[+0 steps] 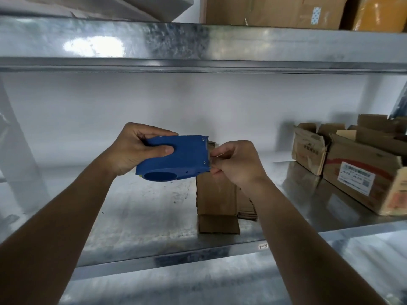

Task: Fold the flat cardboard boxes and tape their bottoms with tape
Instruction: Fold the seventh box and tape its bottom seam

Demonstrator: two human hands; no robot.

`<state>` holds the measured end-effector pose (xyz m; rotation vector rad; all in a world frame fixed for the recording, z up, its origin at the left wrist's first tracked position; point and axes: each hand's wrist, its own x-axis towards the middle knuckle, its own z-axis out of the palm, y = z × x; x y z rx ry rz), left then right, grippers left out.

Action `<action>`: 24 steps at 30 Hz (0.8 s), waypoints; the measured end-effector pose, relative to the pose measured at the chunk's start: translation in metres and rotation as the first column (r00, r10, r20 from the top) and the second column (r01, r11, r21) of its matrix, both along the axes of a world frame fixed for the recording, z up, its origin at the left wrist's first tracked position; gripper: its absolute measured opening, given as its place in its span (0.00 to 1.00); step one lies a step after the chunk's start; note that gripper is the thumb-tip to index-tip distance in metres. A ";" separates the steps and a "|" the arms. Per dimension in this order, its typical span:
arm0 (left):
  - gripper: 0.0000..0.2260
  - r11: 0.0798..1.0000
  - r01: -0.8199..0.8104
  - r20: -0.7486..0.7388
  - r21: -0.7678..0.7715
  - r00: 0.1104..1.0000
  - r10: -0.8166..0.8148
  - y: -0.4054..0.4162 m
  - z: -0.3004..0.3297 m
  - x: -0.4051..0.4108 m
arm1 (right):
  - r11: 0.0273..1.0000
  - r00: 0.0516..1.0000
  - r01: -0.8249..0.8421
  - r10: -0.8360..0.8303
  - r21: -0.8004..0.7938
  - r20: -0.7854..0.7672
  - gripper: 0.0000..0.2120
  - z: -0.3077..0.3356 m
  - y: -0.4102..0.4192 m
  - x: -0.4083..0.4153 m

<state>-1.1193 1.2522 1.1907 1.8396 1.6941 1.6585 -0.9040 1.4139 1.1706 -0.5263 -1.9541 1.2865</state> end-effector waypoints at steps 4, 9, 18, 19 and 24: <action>0.19 1.000 0.023 -0.041 -0.016 0.999 -0.024 -0.001 0.006 -0.003 | 0.998 0.998 0.061 -0.061 0.017 -0.018 0.07 0.000 0.006 0.011; 0.20 1.000 0.018 -0.033 -0.009 0.999 -0.018 -0.014 0.015 -0.017 | 0.972 0.973 0.231 -0.230 0.040 -0.021 0.07 0.002 0.023 0.027; 0.19 0.997 -0.046 0.015 -0.061 0.999 0.047 -0.015 -0.005 -0.032 | 0.977 0.976 0.212 -0.210 -0.035 0.057 0.16 -0.010 0.034 0.042; 0.19 0.997 -0.041 0.023 -0.067 0.999 0.043 -0.014 -0.008 -0.033 | 0.976 0.975 0.214 -0.212 -0.029 0.064 0.16 -0.010 0.036 0.042; 0.19 0.995 -0.059 0.022 -0.084 0.998 0.061 -0.010 -0.015 -0.036 | 0.973 0.965 0.231 -0.230 0.009 0.125 0.18 -0.008 0.038 0.041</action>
